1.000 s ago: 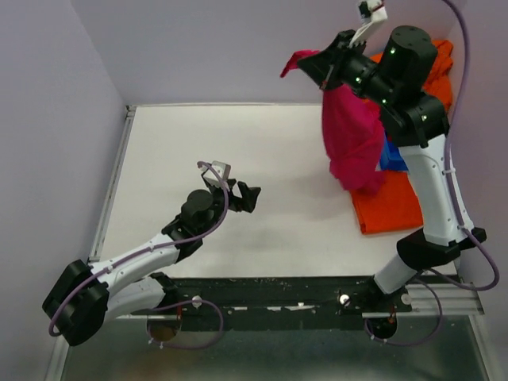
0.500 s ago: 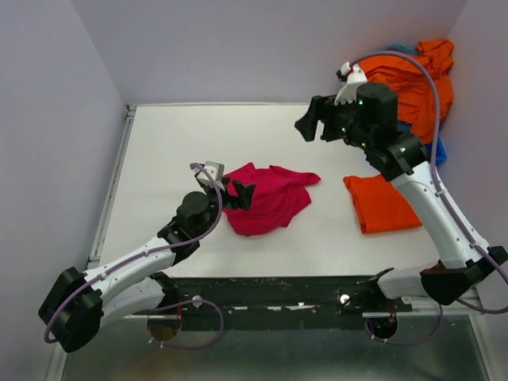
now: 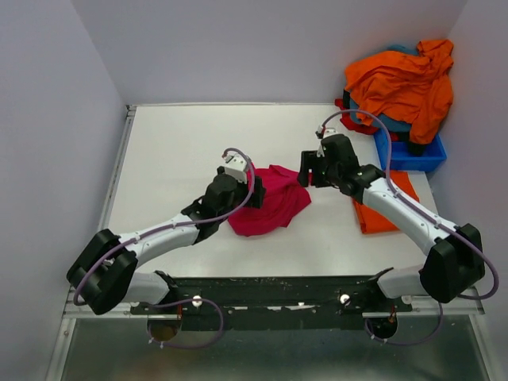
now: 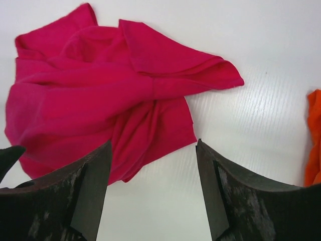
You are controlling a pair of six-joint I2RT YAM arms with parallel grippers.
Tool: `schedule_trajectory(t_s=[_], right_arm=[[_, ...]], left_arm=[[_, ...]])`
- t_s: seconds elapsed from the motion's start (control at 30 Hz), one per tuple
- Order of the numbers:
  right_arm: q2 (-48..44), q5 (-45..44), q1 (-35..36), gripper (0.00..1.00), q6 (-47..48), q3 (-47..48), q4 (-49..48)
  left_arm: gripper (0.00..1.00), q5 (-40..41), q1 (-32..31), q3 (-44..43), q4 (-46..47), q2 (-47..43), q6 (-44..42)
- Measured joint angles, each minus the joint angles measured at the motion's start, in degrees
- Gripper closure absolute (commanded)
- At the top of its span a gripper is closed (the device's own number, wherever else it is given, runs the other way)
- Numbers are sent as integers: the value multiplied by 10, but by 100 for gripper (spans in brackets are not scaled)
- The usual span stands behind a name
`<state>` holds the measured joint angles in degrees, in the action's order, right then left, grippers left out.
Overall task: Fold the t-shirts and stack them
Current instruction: Move the tshirt to the center of the board
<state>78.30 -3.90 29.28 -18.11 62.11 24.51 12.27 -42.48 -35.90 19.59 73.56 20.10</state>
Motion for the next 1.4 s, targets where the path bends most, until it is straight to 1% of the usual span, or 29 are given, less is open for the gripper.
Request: schedule_trajectory(t_s=[0.1, 0.17, 0.2, 0.23, 0.3, 0.4, 0.43, 0.5, 0.53, 0.57, 0.6, 0.63, 0.7, 0.73, 0.83, 0.93, 1.03, 1.17, 1.27, 1.4], right_arm=[[5, -12, 0, 23, -10, -28, -18], [10, -20, -1, 23, -17, -45, -24], [17, -23, -3, 23, -21, -50, -26], [28, -24, -6, 24, -26, -53, -27], [55, -24, -11, 25, -34, -54, -34], [103, -18, -20, 25, -46, -54, -47], [118, -14, -22, 25, -49, -54, -50], [148, -10, -26, 30, -56, -52, -52], [160, -9, -29, 35, -59, -51, -52], [171, -7, -32, 45, -61, -50, -54], [180, -4, -35, 58, -64, -50, -55], [186, 2, -38, 68, -66, -50, -56], [190, 15, -42, 94, -72, -50, -60], [190, 24, -43, 99, -73, -50, -66], [189, 49, -45, 99, -76, -50, -81], [177, 52, -46, 99, -77, -50, -82], [153, 49, -49, 99, -78, -31, -68], [143, 46, -65, 99, -77, 70, -33], [131, 34, -72, 99, -71, 165, -9], [96, 11, -73, 99, -57, 285, 24]], left_arm=[[3, -25, 0, -10, -7, 18, -6], [4, -44, 0, -24, -15, 37, -10], [4, -51, 0, -32, -20, 47, -12], [8, -59, 0, -43, -28, 62, -13], [24, -71, 0, -70, -45, 94, -15], [51, -91, 0, -106, -68, 136, -17], [62, -97, 0, -113, -73, 145, -19], [92, -106, 0, -121, -83, 156, -20], [100, -108, 0, -125, -90, 161, -19], [100, -106, 0, -127, -96, 164, -21], [100, -100, 0, -129, -104, 165, -19], [100, -93, 0, -130, -110, 165, -21], [100, -75, 0, -129, -117, 161, -19], [100, -64, 1, -123, -118, 153, -18], [100, -43, 9, -102, -122, 115, -12], [100, -30, 41, -96, -129, 76, 9], [100, -30, 105, -114, -160, 54, 52], [100, -31, 172, -154, -193, 49, 89], [100, -32, 214, -220, -241, 47, 105], [100, -29, 249, -304, -292, 30, 113]])
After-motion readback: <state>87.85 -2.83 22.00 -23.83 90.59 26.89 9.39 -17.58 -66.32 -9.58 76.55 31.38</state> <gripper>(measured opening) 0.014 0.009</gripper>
